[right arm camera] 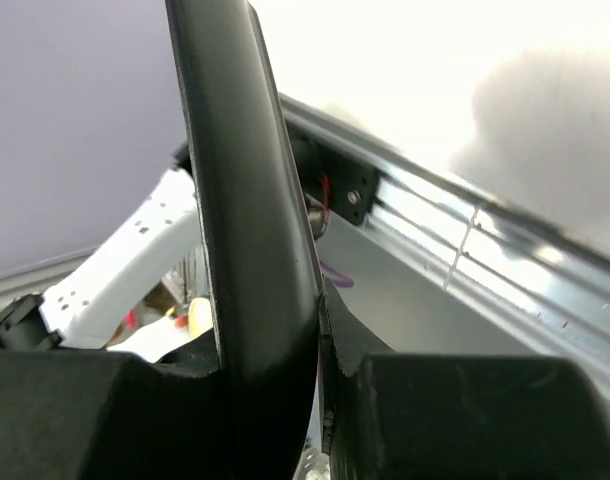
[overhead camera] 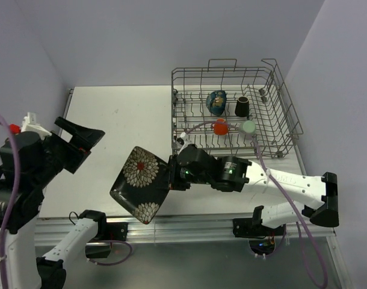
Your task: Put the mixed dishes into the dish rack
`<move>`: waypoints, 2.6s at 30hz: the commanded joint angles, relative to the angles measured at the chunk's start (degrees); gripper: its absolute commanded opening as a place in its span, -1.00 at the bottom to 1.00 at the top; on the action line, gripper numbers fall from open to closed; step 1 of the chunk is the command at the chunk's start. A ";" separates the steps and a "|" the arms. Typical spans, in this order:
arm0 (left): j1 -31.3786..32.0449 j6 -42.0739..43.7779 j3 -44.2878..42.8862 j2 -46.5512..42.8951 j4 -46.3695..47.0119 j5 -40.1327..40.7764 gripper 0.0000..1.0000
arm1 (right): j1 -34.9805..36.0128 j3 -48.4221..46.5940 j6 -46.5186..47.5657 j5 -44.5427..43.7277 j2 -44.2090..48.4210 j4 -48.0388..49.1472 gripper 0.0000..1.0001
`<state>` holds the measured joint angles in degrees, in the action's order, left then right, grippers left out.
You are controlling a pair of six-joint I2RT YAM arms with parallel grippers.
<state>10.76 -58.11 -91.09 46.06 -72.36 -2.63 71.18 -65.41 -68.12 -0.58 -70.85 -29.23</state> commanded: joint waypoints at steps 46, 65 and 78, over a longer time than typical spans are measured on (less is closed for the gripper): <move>0.05 4.23 19.01 2.01 12.85 -18.90 0.99 | -32.15 -65.30 40.96 -39.59 -24.96 -38.96 -1.00; 0.05 4.14 22.44 2.46 15.84 -21.89 0.98 | -31.36 -55.09 37.71 -37.21 -22.58 -45.12 -1.00; 0.05 4.67 21.83 2.80 15.14 -21.89 0.99 | -30.13 -59.31 35.33 -38.88 -29.17 -49.26 -1.00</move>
<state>10.76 -54.83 -68.36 48.97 -58.50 -23.70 40.38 -121.08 -31.05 -34.72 -100.68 -80.16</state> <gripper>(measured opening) 0.992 0.229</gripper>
